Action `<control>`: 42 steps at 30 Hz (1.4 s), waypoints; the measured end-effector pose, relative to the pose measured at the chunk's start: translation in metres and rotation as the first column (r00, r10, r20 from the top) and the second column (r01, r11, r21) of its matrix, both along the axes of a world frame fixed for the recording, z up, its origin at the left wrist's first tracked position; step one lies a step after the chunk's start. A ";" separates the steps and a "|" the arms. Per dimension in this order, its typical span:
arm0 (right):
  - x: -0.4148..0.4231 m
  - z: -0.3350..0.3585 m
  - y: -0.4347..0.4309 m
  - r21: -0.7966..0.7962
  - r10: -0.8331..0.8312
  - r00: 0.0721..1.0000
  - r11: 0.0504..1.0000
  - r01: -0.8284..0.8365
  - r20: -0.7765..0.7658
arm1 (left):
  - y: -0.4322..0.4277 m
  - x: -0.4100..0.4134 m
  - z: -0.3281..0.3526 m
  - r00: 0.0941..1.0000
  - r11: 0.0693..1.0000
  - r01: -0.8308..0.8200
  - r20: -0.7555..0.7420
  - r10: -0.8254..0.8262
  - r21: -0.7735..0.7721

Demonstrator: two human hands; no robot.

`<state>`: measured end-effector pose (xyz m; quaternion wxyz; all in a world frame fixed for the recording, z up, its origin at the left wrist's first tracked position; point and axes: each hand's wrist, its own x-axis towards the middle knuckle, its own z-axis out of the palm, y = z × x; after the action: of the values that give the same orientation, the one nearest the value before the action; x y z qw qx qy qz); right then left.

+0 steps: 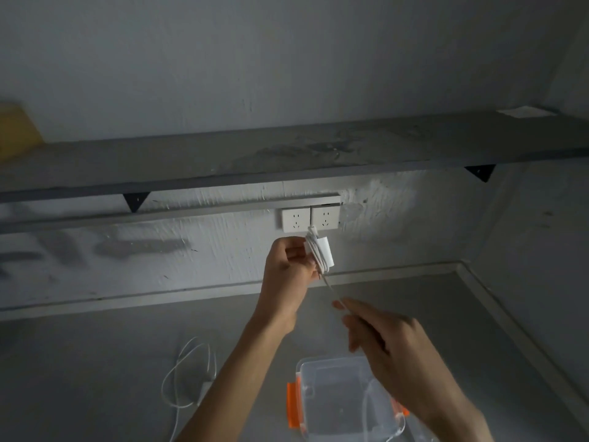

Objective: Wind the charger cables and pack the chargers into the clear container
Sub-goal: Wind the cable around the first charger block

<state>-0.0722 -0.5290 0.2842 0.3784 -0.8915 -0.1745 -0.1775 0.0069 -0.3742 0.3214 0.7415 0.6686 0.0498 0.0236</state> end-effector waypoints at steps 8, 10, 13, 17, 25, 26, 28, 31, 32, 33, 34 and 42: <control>0.021 0.062 -0.026 -0.402 0.068 0.925 0.911 0.095 0.375 | -0.016 -0.031 -0.015 0.955 0.864 0.160 0.146 -0.258 0.477; 0.034 0.074 -0.035 -0.383 0.126 0.909 0.923 0.039 0.397 | -0.013 -0.039 -0.009 0.936 0.837 0.201 0.151 -0.317 0.510; 0.051 0.080 -0.042 -0.255 0.192 0.894 0.963 -0.091 0.404 | -0.002 -0.048 0.006 0.905 0.815 0.237 0.185 -0.382 0.528; 0.070 0.069 -0.039 0.136 0.306 0.942 0.936 -0.324 0.139 | 0.010 -0.058 0.029 0.879 0.826 0.335 0.167 -0.447 0.454; 0.043 -0.017 0.008 0.219 0.070 0.992 0.975 -0.046 -0.103 | 0.010 -0.035 0.022 0.986 0.979 0.144 0.100 -0.131 -0.144; 0.033 -0.017 0.013 0.200 0.066 0.993 0.979 -0.046 -0.096 | 0.010 -0.028 0.020 0.993 0.979 0.089 0.092 -0.073 -0.181; 0.014 -0.009 0.020 0.177 0.112 0.988 0.980 -0.092 -0.105 | 0.011 -0.018 0.015 0.997 0.974 -0.012 0.075 0.030 -0.225; -0.004 0.019 0.024 -0.036 0.143 0.989 0.989 -0.145 -0.048 | 0.005 -0.013 0.006 0.988 0.982 -0.112 0.085 0.126 -0.154; -0.006 0.030 0.021 -0.139 0.109 0.993 0.985 -0.103 0.035 | 0.003 -0.014 0.001 0.986 0.991 -0.118 0.114 0.124 -0.060; -0.006 0.042 0.015 -0.237 0.061 0.987 0.971 -0.025 0.147 | 0.003 -0.016 -0.004 0.985 0.994 -0.104 0.138 0.099 0.023; -0.005 0.055 0.008 -0.309 0.025 0.968 0.949 0.055 0.251 | 0.002 -0.017 -0.008 0.987 0.995 -0.078 0.148 0.069 0.062; -0.015 0.065 -0.017 -0.554 0.217 0.938 0.832 -0.032 0.272 | 0.024 -0.006 0.010 0.985 0.899 0.101 -0.085 -0.150 -0.427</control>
<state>-0.0872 -0.5455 0.3495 0.0882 -0.9070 -0.3353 -0.2392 0.0005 -0.3507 0.3311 0.8641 0.4949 0.0532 -0.0743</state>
